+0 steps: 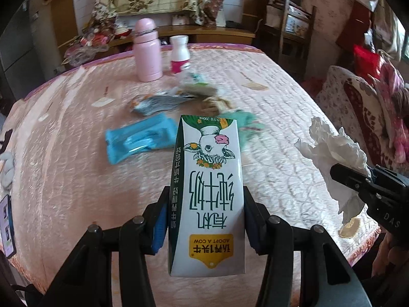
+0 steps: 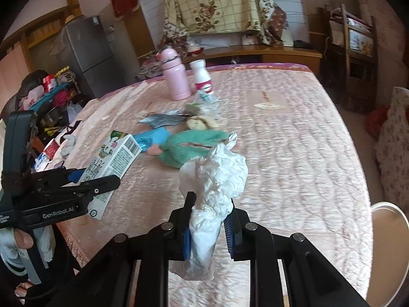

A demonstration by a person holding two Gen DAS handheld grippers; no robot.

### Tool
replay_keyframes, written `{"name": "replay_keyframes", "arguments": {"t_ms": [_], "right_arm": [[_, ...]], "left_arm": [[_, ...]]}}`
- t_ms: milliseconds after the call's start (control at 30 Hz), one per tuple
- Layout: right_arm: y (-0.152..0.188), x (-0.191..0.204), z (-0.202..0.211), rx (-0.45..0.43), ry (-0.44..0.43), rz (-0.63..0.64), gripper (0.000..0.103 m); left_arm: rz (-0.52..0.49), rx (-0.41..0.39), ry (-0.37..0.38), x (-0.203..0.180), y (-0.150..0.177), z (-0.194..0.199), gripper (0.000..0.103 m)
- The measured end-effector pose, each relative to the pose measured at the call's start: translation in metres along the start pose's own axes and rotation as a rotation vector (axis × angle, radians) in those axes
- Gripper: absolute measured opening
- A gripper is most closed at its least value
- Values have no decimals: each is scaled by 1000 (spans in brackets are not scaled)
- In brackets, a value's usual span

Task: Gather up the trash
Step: 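Carry the milk carton and tissue over the white bucket with both grippers, then open both grippers to drop the carton and tissue into the bucket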

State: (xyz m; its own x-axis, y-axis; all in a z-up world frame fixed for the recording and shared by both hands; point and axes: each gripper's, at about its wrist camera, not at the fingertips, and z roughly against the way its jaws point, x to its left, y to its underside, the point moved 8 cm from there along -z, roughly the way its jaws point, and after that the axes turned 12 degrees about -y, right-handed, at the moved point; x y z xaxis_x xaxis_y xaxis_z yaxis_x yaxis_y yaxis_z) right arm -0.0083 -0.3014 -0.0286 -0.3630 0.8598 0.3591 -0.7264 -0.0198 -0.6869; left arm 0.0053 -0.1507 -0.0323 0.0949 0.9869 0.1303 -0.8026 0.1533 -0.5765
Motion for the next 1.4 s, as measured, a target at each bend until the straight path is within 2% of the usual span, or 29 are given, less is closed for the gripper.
{"name": "replay_keyframes", "arguments": {"t_ms": [533, 933, 1167, 1400], "right_arm": [[23, -109, 96, -93, 180, -162, 23], [61, -190, 165, -130, 329, -302, 23], [90, -231, 191, -139, 405, -391, 23], [110, -257, 194, -127, 440, -451, 23]], "left_arm": [[-187, -46, 130, -140, -22, 12, 53], [-310, -57, 285, -254, -30, 28, 53], [-352, -24, 374, -316, -26, 26, 53], [-375, 8, 418, -357, -18, 19, 53]]}}
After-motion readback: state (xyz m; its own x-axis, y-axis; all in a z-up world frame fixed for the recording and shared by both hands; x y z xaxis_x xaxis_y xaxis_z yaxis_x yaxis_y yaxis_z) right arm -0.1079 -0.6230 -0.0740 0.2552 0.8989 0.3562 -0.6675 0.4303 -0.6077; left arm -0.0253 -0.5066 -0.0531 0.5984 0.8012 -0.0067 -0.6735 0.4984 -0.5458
